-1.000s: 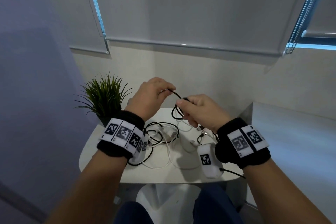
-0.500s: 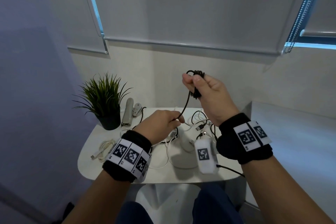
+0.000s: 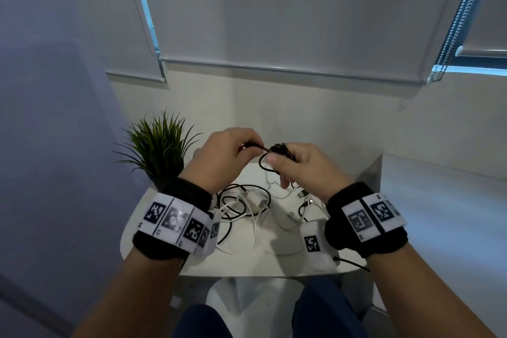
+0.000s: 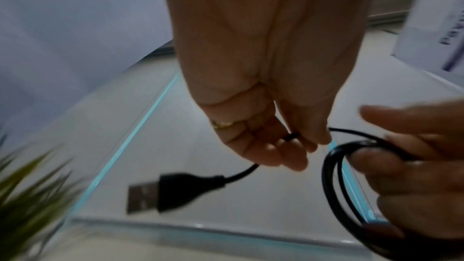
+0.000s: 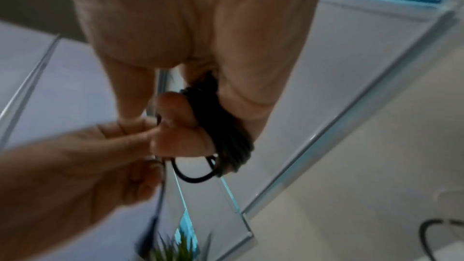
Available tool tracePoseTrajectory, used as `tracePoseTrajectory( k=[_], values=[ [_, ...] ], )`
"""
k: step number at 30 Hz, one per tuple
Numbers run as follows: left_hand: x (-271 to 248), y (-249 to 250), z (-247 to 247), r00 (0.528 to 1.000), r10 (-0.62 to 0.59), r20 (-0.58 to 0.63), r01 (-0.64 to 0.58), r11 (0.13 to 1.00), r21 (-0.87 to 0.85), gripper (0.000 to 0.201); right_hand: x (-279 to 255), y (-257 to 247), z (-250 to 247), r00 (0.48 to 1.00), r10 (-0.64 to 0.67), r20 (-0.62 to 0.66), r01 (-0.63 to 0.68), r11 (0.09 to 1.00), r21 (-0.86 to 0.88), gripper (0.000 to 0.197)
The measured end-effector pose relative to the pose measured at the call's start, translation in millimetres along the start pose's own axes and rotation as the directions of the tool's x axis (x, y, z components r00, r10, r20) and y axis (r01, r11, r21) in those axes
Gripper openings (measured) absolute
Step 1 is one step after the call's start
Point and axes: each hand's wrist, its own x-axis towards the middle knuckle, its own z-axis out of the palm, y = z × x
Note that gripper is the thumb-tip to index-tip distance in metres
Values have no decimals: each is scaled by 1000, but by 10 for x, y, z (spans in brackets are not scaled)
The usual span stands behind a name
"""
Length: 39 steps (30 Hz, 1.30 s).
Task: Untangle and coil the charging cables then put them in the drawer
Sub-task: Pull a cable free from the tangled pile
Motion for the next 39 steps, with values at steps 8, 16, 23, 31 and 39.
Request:
tracePoseTrajectory(
  k=[8,16,23,31,39],
  values=[
    [-112,-95,180,973,-28,230,137,872,-471,36,19,-51,8,1000,-27,5,22,896,443,10],
    [-90,27,175,989,-65,131,120,872,-474,35,69,-13,25,985,-60,-164,93,975,202,16],
    [-74,-3,204,997,-76,15,76,930,-360,39,84,63,-31,998,-58,-24,58,998,3,17],
    [-11,-93,261,987,-128,-96,122,990,-65,58,37,40,0,995,2,-95,-1,1000,11,14],
    [-76,-138,193,991,-130,31,132,919,-370,35,65,60,20,965,90,-246,-79,995,54,20]
  ],
)
